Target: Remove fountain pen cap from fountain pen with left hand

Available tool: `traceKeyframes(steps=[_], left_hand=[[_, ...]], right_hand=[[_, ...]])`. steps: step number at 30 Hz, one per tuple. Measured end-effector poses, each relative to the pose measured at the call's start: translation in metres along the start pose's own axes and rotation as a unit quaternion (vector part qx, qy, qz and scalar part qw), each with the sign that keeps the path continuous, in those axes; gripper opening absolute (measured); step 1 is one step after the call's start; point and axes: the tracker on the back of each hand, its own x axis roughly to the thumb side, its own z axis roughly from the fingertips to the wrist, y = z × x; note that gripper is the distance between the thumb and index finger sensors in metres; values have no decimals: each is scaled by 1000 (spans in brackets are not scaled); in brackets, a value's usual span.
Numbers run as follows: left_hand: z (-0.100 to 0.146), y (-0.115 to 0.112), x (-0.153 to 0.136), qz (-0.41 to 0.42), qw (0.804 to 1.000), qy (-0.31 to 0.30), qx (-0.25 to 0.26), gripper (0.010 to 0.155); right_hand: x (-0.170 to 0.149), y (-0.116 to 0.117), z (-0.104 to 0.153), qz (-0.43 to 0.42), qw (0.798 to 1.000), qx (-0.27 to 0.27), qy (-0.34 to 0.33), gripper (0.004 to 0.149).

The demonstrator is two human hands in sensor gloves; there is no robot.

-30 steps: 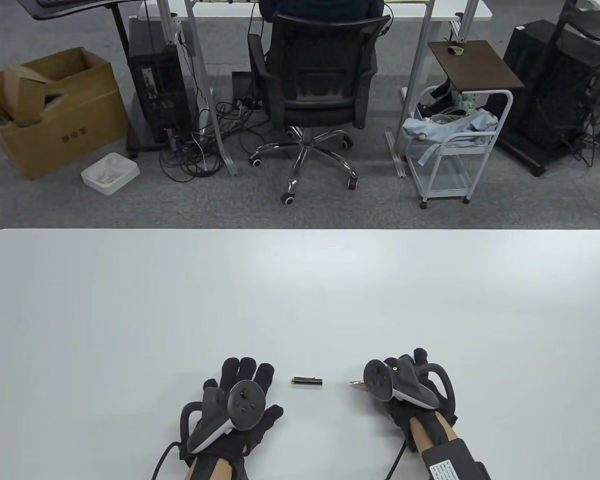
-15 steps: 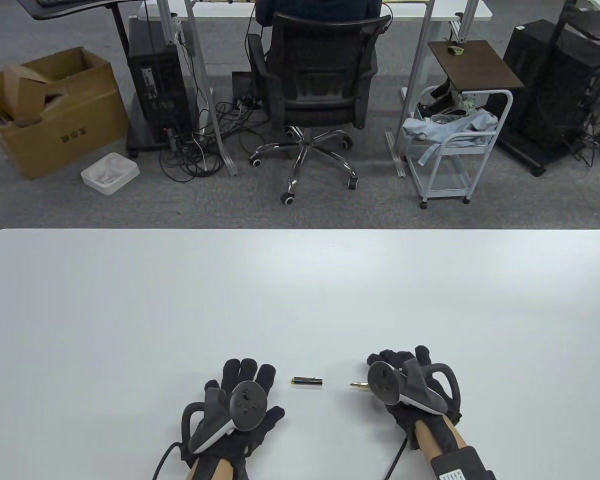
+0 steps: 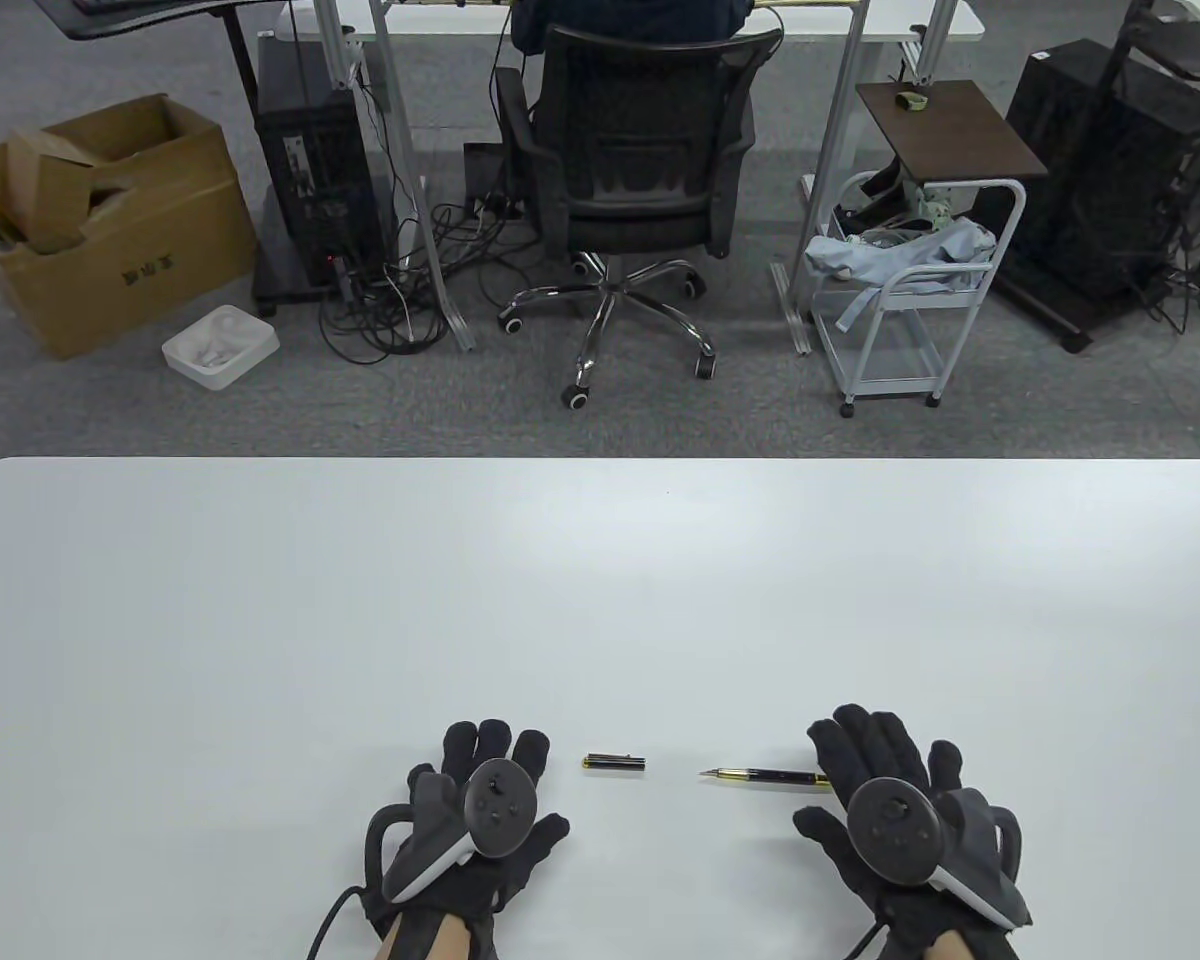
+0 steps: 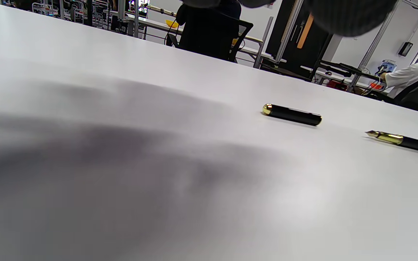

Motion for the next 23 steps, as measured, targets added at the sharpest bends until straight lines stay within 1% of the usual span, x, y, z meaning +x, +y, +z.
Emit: traceKeyframes(steps=[1, 2, 3, 4, 5, 6, 9, 17, 23], left_hand=[[0, 0, 0, -2, 1000, 1, 0, 79], [0, -1, 0, -3, 1000, 2, 0, 80], [-1, -1, 0, -6, 1000, 4, 0, 80], [-1, -1, 0, -9, 1000, 6, -2, 80], [-1, -2, 0, -11, 1000, 8, -4, 80], [0, -2, 0, -13, 1000, 9, -4, 80], [1, -2, -1, -8, 1000, 12, -4, 80], [2, -4, -2, -2, 1000, 18, -11, 80], [4, -4, 0, 1, 1000, 14, -11, 80]], right_hand=[[-4, 12, -1, 4, 1000, 30, 5, 81], [-6, 18, -2, 11, 998, 62, 11, 83], [-7, 23, -3, 21, 993, 113, 24, 85], [-7, 24, -3, 25, 991, 126, 32, 86], [-7, 25, -2, 26, 992, 122, 31, 86], [-7, 25, -2, 25, 994, 102, 28, 86], [-8, 27, -1, 31, 992, 118, 38, 86], [-11, 27, 2, 22, 992, 118, 39, 86], [-9, 31, 1, 33, 991, 127, 38, 85]])
